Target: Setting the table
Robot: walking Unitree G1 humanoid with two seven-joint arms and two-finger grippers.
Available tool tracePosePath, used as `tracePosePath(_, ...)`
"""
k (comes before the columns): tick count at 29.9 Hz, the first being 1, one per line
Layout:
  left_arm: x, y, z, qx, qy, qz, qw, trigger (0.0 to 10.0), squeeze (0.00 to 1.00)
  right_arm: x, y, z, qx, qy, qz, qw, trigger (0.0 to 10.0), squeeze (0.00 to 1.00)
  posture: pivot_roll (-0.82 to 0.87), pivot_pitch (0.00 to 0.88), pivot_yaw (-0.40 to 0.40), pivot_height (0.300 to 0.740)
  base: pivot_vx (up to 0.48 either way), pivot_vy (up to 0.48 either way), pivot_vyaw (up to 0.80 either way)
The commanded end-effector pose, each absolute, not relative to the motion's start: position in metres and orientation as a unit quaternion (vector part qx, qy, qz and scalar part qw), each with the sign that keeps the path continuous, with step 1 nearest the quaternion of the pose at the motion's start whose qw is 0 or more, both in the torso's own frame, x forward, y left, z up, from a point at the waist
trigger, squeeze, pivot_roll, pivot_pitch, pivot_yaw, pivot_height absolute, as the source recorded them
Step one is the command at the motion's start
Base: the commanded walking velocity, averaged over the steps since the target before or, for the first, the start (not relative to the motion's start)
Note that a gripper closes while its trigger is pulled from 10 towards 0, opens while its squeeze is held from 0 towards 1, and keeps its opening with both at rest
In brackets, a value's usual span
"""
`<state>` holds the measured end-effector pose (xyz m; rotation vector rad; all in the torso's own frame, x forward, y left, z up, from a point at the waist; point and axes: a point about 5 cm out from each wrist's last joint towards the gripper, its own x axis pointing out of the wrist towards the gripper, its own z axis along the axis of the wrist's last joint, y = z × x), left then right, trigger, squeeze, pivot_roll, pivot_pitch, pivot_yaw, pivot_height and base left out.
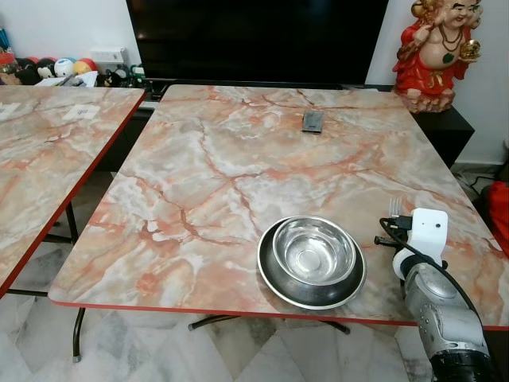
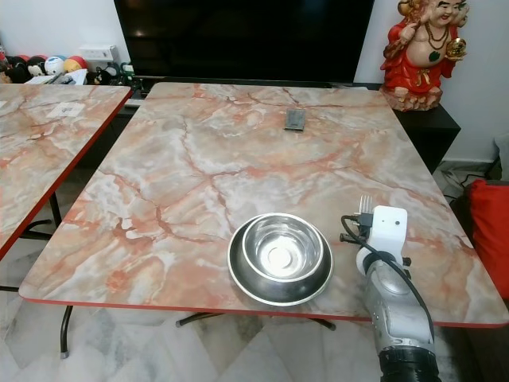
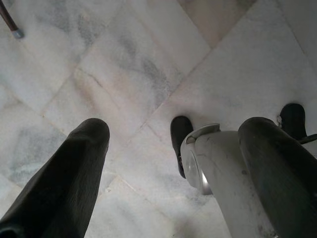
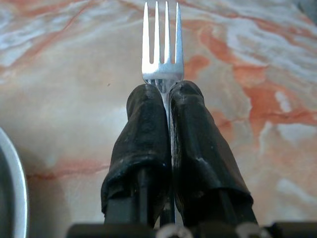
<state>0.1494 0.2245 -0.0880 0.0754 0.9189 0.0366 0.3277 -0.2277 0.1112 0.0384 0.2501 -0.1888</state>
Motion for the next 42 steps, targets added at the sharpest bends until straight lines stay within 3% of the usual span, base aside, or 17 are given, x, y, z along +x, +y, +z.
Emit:
tracePosePath(1, 0.144, 0.225, -0.09, 0.036, 0.452, 0.02, 0.891, 10.0, 0.0, 0.329, -0.223, 0.108, 0.022, 0.134, -0.084, 0.987, 10.0, 0.0, -0.02, 0.103, 0.011, 0.74, 0.0, 0.0, 0.0)
tracePosePath(32, 0.144, 0.227, -0.09, 0.038, 0.454, 0.022, 0.89, 10.0, 0.0, 0.337, -0.205, 0.09, 0.024, 0.149, -0.066, 0.986, 10.0, 0.0, 0.0, 0.104, 0.017, 0.74, 0.0, 0.0, 0.0)
tracePosePath(33, 0.144, 0.227, -0.09, 0.038, 0.454, 0.022, 0.89, 10.0, 0.0, 0.337, -0.204, 0.089, 0.021, 0.151, -0.064, 0.986, 10.0, 0.06, 0.0, 0.104, 0.017, 0.74, 0.0, 0.0, 0.0)
tracePosePath(34, 0.144, 0.227, -0.09, 0.038, 0.453, 0.022, 0.89, 10.0, 0.0, 0.337, -0.204, 0.089, 0.021, 0.151, -0.064, 0.986, 10.0, 0.28, 0.0, 0.105, 0.017, 0.74, 0.0, 0.0, 0.0)
tracePosePath(35, 0.144, 0.227, -0.09, 0.038, 0.454, 0.022, 0.89, 10.0, 0.0, 0.337, -0.204, 0.089, 0.02, 0.151, -0.063, 0.986, 10.0, 0.36, 0.0, 0.105, 0.017, 0.74, 0.0, 0.0, 0.0)
tracePosePath(42, 0.143, 0.227, -0.09, 0.038, 0.454, 0.021, 0.89, 10.0, 0.0, 0.337, -0.204, 0.089, 0.017, 0.151, -0.064, 0.986, 10.0, 0.33, 0.0, 0.105, 0.017, 0.74, 0.0, 0.0, 0.0)
